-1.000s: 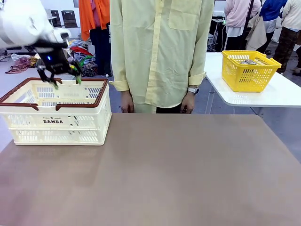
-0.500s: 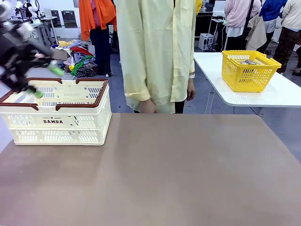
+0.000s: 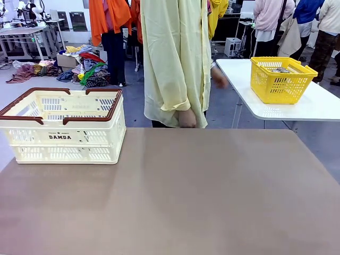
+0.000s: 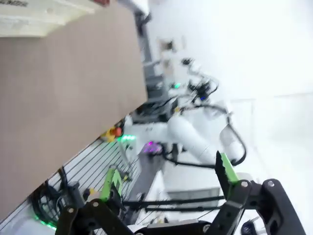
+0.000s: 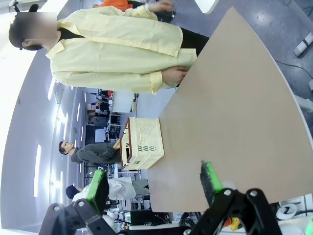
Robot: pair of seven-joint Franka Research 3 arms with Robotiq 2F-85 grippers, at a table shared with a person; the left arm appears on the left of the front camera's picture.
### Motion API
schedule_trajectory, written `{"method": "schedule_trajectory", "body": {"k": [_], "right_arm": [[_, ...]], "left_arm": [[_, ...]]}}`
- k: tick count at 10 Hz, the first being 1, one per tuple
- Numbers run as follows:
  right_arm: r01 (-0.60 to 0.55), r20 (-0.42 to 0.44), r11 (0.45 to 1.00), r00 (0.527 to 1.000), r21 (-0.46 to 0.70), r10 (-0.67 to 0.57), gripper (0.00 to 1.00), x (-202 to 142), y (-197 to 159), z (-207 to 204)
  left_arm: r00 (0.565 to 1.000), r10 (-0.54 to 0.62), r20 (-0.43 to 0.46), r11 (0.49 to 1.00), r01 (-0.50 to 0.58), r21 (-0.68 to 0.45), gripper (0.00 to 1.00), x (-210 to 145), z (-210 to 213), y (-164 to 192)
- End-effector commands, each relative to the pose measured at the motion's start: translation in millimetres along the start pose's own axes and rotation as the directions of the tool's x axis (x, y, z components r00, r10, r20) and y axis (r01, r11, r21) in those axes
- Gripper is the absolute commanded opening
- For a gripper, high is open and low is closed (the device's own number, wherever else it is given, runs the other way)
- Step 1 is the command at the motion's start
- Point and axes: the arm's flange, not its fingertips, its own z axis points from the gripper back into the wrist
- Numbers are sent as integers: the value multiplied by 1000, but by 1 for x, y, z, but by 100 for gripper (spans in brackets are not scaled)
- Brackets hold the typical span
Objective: Place the drinks into the Shopping basket.
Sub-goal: Pick up one drink and place it into the Shopping basket.
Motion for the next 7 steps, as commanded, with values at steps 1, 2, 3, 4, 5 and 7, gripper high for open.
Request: {"method": "schedule_trajectory", "body": {"k": [1,2,3,4,5,7], "right_arm": [[-26,18,999,1000,28,26,100,0,2,2],[-26,18,999,1000,28,26,100,0,2,2],[-26,18,999,1000,28,26,100,0,2,2],[-26,18,999,1000,28,26,100,0,2,2],[-26,18,999,1000,28,26,100,0,2,2],[-26,18,999,1000,28,26,100,0,2,2]], "left_arm": [[992,107,63,994,-105,-35,100,47,-7,14],[1000,0,0,1000,0,0,100,0,0,0],[1000,0,0,1000,0,0,100,0,0,0],[1000,0,0,1000,0,0,100,0,0,0],[1000,0,0,1000,0,0,100,0,0,0],[1000,0,0,1000,0,0,100,0,0,0]]}}
